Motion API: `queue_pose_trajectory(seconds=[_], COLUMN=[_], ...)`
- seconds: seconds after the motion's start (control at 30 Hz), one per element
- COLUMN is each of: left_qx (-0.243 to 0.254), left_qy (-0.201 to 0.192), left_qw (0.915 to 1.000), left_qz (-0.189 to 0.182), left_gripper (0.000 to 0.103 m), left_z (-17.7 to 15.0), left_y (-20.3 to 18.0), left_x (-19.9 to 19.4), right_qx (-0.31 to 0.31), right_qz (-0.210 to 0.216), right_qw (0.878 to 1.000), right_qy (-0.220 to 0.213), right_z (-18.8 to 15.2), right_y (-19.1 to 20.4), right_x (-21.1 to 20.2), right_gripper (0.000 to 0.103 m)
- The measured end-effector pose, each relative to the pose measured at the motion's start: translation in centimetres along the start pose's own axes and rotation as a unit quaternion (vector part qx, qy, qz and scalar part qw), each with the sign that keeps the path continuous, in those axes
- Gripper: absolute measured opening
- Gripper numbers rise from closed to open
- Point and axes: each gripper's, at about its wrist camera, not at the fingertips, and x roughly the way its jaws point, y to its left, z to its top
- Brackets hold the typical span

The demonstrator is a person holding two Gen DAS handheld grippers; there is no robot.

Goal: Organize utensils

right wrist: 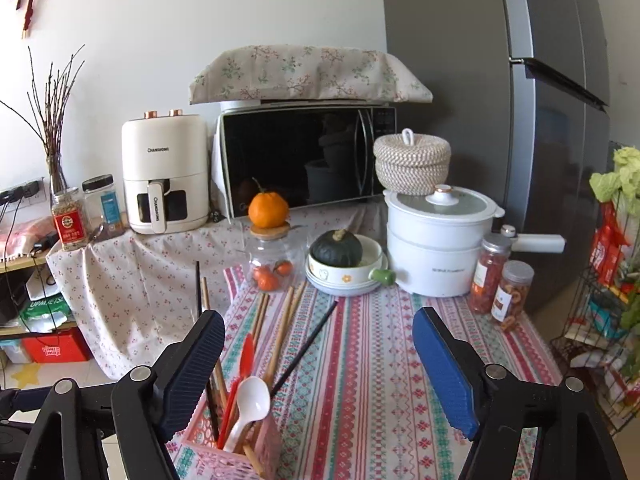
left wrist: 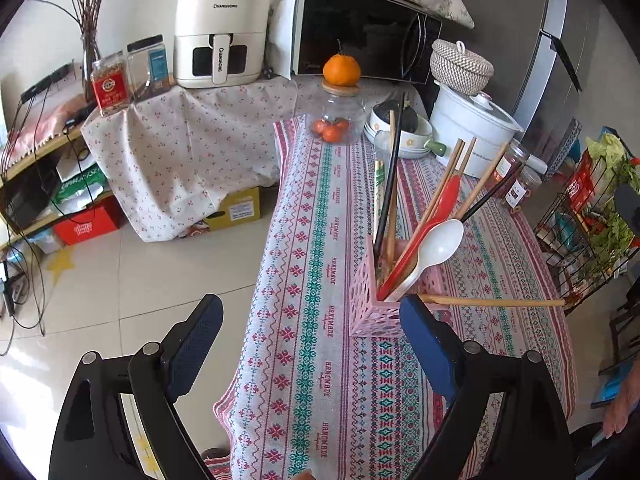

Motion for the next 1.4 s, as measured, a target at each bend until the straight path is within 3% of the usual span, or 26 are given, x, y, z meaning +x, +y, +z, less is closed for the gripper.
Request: queue_pose_trajectory(seconds=[0.2, 0.33, 0.53, 1.13, 1.4], left_qx=[0.013, 0.019, 0.005, 0.004, 0.012], left_qy=[-0.002, -0.013, -0.008, -0.069, -0.08], left_qw=[0.9999, 0.9997, 0.9999, 0.9962, 0.9953], left_qz=[-0.008, 0.012, 0.014, 0.054, 0.053], left_gripper=[0.098, 0.099, 0.099, 0.099, 0.099], left_z=[-1.8, -3.2, -4.5, -5.0, -5.2], left_y=[-3.8, -6.0, -8.0, -10.2, -10.3], left_x=[-2.1, -3.2, -4.0, -7.3, -7.9], right_qx=[0.019, 0.058, 0.057, 0.038, 0.025], right_qz=[-0.024, -0.011, -0.006, 0.004, 0.003], right_qw=[0.998, 0.995, 0.994, 0.994, 0.994], right_qy=[0.058, 0.084, 0.098, 0.103, 0.109], right_z=[-1.1, -2.4, -3.2, -3.5, -3.8], right_y=[-4.8, -8.0, -10.2, -11.2, -10.3], right_x=[-1.9, -3.0, -4.0, -5.8, -5.2], right_gripper=[0.099, 0.101, 0.101, 0.102, 0.102])
